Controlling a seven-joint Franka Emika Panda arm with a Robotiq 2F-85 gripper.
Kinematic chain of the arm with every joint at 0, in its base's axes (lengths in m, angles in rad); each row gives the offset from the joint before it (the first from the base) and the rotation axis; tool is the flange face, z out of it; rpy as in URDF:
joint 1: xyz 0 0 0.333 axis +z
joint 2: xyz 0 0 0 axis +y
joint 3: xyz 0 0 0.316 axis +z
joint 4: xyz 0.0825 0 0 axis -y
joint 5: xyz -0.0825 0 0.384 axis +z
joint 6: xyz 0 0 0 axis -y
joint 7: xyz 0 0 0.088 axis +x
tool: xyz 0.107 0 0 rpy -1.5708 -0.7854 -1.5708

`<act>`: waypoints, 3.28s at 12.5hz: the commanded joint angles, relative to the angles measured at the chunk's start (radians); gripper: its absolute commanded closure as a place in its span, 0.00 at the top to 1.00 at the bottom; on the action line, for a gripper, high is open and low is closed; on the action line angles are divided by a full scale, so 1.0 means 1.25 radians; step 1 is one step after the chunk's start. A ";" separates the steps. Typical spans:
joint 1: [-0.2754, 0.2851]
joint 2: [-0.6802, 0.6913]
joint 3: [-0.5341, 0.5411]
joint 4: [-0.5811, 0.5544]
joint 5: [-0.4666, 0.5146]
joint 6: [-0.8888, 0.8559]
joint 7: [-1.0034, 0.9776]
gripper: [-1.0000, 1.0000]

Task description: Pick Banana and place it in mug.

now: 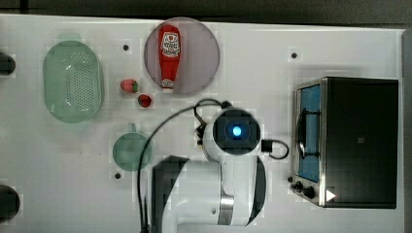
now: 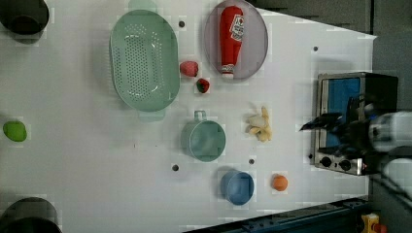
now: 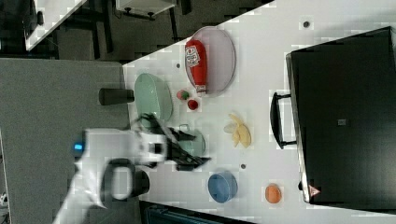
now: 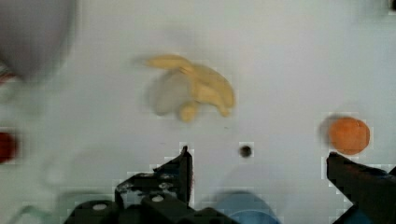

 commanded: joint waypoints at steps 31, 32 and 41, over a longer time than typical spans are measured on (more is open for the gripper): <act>-0.019 0.127 0.002 -0.034 -0.012 0.317 -0.471 0.27; -0.018 0.078 0.002 -0.025 -0.012 0.264 -0.471 0.27; -0.004 -0.161 0.083 0.105 -0.012 -0.138 -0.377 0.27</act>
